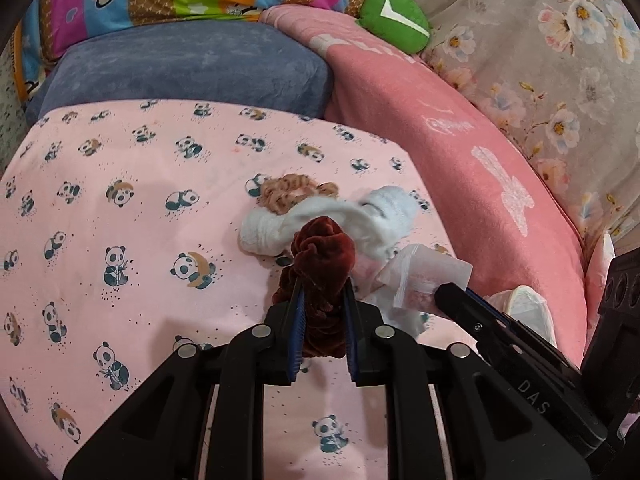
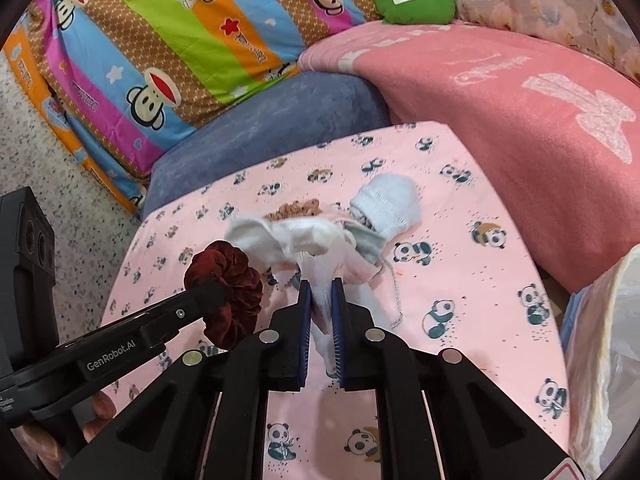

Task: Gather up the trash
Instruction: 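Lift the red scrunchie with the left tool while the right tool grasps a white tissue packet, then move both tools over the wastebasket and open them to drop the items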

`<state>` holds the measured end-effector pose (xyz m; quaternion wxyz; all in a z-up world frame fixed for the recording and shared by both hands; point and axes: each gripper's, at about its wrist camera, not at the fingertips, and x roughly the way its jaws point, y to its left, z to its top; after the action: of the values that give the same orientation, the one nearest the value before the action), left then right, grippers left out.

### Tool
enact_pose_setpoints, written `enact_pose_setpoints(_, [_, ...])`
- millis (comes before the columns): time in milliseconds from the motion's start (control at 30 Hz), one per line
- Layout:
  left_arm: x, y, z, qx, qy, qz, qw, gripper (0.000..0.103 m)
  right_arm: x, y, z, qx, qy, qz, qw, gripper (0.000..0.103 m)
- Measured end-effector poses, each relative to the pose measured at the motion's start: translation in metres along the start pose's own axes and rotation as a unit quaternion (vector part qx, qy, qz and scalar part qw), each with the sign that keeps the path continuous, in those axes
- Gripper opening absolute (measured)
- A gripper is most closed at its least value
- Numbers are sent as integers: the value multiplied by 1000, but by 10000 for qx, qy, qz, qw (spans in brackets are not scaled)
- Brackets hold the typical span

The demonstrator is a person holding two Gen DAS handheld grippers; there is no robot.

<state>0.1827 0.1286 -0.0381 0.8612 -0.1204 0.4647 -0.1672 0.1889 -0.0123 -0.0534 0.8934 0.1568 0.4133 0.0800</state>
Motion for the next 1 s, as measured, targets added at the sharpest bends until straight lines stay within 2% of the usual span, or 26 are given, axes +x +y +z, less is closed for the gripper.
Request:
enact_pose_setpoints(533, [-37,-93,-9,752,-333,-425,9957,16,-126,-41,8,335,-1066,-206,9935,10])
enact_pose_setpoints(767, [-34,-136,-22,1103,-257,-585,9918,16,-173,-74,2,558,-1379,-455,9878,10])
enact_pose_setpoints(1000, [-26,-180,-38,1467,-98,-772,9861,16,-204,-114,-13,854,-1491,-687,9827,10])
